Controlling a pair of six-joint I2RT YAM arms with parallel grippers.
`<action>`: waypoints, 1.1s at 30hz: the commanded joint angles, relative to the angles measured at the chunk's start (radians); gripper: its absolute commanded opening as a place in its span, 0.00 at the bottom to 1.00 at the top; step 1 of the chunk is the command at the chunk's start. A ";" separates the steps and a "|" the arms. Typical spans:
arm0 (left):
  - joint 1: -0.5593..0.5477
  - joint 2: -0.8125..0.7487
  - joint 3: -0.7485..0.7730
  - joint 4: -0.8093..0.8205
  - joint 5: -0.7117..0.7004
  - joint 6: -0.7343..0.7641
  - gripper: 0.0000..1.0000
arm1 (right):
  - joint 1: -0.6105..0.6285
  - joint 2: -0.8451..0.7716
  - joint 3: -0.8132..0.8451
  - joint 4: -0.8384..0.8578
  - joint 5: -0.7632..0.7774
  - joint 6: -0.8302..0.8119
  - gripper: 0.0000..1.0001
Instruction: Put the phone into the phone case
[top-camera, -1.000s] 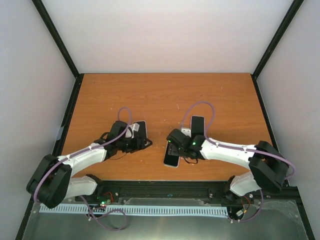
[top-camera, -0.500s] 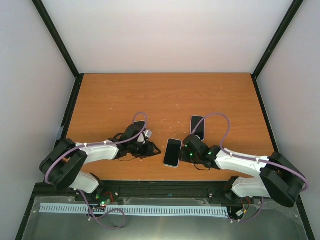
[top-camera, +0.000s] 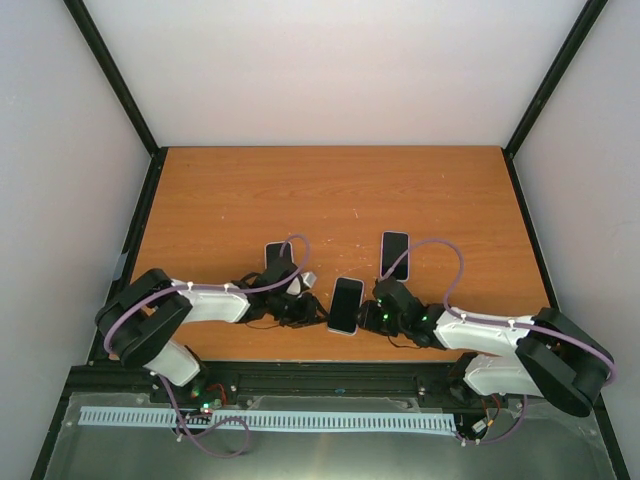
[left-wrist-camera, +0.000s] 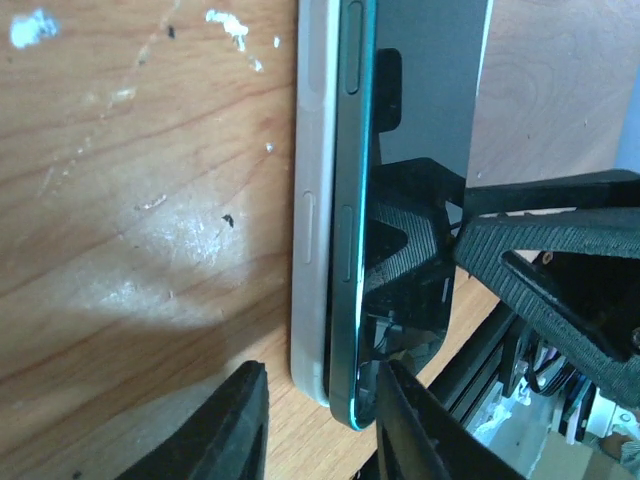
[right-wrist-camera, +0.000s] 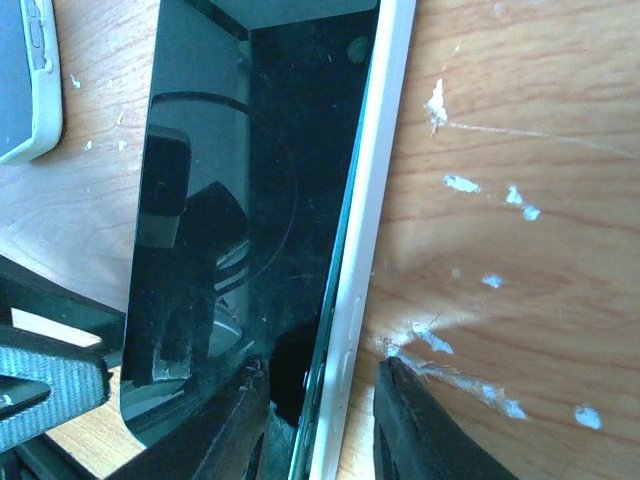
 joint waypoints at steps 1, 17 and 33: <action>-0.019 0.021 0.046 0.032 0.014 -0.013 0.28 | -0.006 0.011 -0.038 0.065 -0.042 0.041 0.30; -0.061 0.139 0.151 0.017 -0.045 -0.019 0.02 | 0.004 0.105 -0.062 0.137 -0.036 0.090 0.15; -0.040 0.067 0.179 -0.088 -0.136 -0.016 0.28 | 0.005 -0.073 0.043 -0.134 0.063 0.017 0.29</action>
